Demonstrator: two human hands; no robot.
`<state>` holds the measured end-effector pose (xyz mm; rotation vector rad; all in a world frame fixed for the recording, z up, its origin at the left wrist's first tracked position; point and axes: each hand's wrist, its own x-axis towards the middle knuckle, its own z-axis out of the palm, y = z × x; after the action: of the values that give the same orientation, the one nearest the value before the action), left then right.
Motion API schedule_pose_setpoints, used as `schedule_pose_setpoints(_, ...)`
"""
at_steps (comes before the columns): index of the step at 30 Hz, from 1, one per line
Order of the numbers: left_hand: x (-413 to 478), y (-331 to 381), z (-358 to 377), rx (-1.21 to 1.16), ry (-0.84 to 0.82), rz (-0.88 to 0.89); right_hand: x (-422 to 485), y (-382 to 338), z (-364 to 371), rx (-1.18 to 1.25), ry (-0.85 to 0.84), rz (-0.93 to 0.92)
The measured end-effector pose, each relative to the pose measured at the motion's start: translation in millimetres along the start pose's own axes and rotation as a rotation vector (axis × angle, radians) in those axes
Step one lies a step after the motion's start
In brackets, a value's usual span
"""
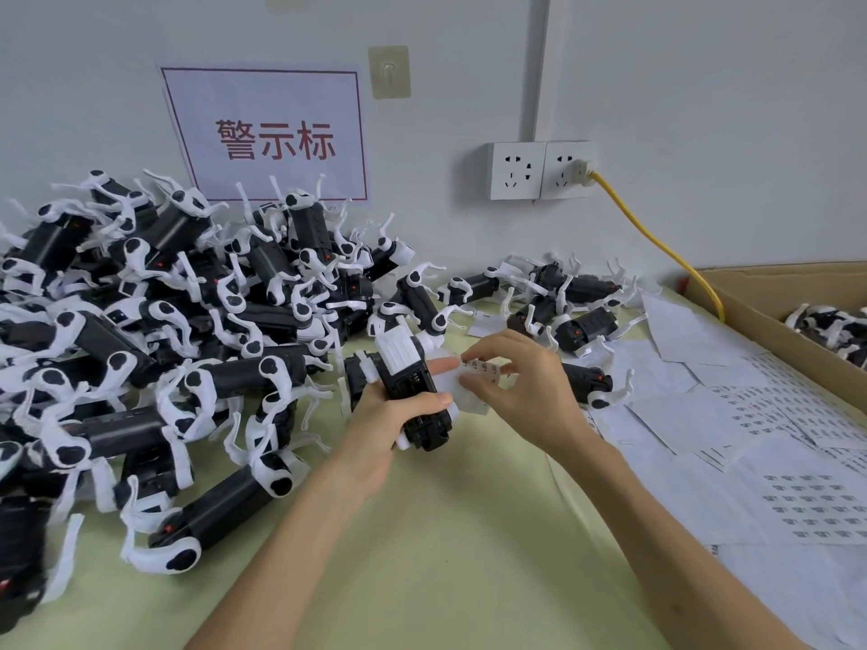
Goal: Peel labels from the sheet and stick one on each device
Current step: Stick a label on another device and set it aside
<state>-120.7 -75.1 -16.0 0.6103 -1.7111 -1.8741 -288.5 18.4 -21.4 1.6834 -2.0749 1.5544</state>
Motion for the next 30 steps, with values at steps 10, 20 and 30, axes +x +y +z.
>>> schedule_pose_setpoints(10,0.9,-1.8,0.9,0.07,0.007,-0.012,1.0,2.7,-2.9,0.002,-0.004,0.084)
schedule_pose_setpoints(20,2.1,-3.4,-0.5,0.062,-0.003,-0.001,1.1,3.8,-4.2,0.02,-0.059,0.075)
schedule_pose_setpoints(30,1.2,-2.2,1.8,0.098,0.023,-0.007,0.6,5.8,-0.3,-0.013,-0.054,0.078)
